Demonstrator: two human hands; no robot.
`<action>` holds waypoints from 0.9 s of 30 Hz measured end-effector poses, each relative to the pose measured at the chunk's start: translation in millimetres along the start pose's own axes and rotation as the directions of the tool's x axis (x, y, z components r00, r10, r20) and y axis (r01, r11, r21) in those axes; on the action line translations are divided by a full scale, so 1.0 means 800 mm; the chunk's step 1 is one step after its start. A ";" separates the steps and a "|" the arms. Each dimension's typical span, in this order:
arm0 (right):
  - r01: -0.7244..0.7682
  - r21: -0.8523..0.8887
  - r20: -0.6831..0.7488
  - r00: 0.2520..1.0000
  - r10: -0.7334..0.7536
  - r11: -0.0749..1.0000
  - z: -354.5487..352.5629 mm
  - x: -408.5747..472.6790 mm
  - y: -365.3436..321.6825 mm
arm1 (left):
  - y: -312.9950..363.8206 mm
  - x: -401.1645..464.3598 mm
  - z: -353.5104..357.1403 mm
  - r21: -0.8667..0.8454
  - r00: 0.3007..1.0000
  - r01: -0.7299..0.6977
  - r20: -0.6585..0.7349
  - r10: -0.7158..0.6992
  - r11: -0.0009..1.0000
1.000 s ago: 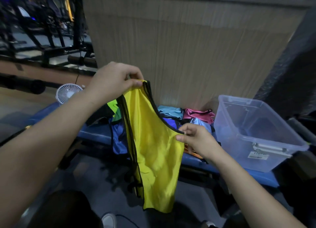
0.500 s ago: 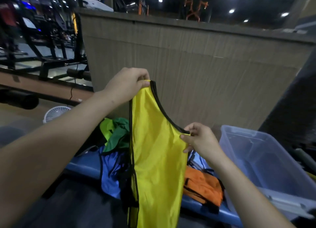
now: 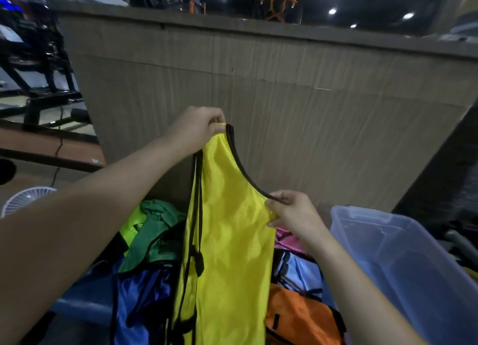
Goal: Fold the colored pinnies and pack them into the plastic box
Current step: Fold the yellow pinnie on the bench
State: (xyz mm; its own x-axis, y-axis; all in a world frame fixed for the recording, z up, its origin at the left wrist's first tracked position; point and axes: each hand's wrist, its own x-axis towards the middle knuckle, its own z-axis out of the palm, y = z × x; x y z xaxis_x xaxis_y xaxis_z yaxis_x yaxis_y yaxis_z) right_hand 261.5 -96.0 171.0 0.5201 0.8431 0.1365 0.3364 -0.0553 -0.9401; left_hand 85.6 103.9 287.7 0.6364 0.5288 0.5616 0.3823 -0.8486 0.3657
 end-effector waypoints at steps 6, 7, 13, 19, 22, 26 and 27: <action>0.009 0.028 -0.111 0.994 -0.006 1.000 0.000 0.048 0.011 | -0.008 0.050 0.015 0.002 1.000 -0.030 0.002 0.030 1.000; 0.010 0.035 -0.119 0.993 -0.006 0.999 0.001 0.055 0.014 | -0.010 0.056 0.017 0.002 0.999 -0.034 0.005 0.034 0.999; -0.019 0.027 -0.118 0.993 0.022 0.999 0.000 0.069 0.032 | -0.020 0.055 0.028 -0.003 0.996 -0.067 0.050 0.067 0.998; -0.030 -0.020 -0.044 0.999 0.029 0.999 0.001 0.042 0.050 | -0.011 -0.012 0.022 -0.023 0.996 -0.080 0.049 0.081 0.997; 0.007 -0.089 -0.004 1.000 -0.007 0.996 0.001 0.021 0.059 | 0.004 -0.061 0.015 -0.030 0.995 -0.102 0.012 0.103 0.994; 0.005 -0.095 0.053 0.999 0.000 0.995 0.008 -0.012 0.077 | 0.016 -0.141 0.013 -0.015 0.991 -0.128 0.031 0.129 0.992; 0.009 -0.116 0.059 0.998 -0.002 0.993 0.009 -0.018 0.083 | 0.019 -0.161 0.015 -0.009 0.991 -0.129 0.034 0.129 0.992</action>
State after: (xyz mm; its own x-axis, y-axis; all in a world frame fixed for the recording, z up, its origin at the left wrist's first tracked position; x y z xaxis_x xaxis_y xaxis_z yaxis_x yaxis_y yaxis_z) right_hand 270.3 -108.2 104.0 0.4725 0.8731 0.1202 0.4301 -0.1094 -0.8962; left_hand 17.4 22.6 212.1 0.7028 0.4140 0.5785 0.2914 -0.9094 0.2968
